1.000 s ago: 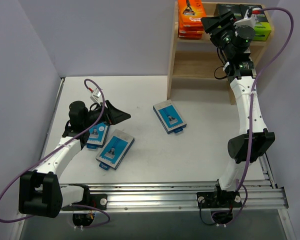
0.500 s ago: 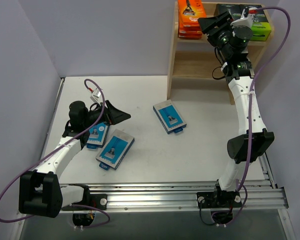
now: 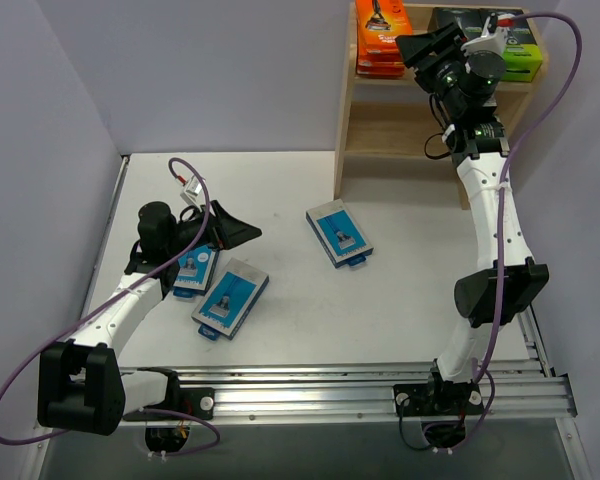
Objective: Place and organize the shaving razors onto the shelf
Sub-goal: Place the shaving razor onto shelf
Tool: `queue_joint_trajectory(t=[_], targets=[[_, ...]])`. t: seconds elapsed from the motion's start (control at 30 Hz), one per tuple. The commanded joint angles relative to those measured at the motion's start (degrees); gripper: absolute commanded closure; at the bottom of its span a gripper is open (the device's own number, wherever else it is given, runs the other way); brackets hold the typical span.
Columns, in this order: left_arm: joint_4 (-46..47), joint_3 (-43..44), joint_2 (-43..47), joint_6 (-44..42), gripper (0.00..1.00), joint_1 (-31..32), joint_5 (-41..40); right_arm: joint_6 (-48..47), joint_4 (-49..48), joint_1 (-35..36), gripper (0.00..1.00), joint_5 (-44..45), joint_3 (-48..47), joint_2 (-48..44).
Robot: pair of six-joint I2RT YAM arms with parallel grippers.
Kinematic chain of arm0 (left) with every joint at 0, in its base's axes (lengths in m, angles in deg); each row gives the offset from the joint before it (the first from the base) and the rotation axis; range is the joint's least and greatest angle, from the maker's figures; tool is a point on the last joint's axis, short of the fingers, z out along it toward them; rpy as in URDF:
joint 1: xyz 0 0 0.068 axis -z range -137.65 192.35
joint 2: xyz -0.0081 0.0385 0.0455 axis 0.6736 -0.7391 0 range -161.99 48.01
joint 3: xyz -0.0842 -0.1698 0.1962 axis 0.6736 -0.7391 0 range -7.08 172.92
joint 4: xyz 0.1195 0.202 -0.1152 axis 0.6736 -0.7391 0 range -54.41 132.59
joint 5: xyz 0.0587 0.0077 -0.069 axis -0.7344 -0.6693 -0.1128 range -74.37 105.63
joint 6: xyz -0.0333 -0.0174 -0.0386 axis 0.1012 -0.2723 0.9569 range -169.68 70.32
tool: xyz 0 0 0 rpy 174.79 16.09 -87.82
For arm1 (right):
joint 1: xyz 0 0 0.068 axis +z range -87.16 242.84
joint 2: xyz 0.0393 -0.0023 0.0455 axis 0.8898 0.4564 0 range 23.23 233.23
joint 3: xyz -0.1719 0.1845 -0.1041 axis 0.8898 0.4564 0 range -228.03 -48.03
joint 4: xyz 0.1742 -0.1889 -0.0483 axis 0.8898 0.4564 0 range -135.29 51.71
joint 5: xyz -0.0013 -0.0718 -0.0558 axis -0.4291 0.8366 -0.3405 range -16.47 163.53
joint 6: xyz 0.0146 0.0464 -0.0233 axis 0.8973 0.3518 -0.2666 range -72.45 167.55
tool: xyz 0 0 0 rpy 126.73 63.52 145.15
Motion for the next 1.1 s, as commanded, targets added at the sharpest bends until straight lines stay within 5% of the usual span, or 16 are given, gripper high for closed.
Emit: queue_joint_trajectory(t=[0.0, 1.07], targets=[[2.8, 0.6, -0.3, -0.3, 0.06, 0.3, 1.1, -1.6, -3.7, 0.3, 0.43, -0.4, -0.3, -4.8], [3.1, 0.6, -0.7, 0.0, 0.06, 0.2, 1.3, -4.5, -3.1, -2.2, 0.42, 2.4, 1.5, -5.8]])
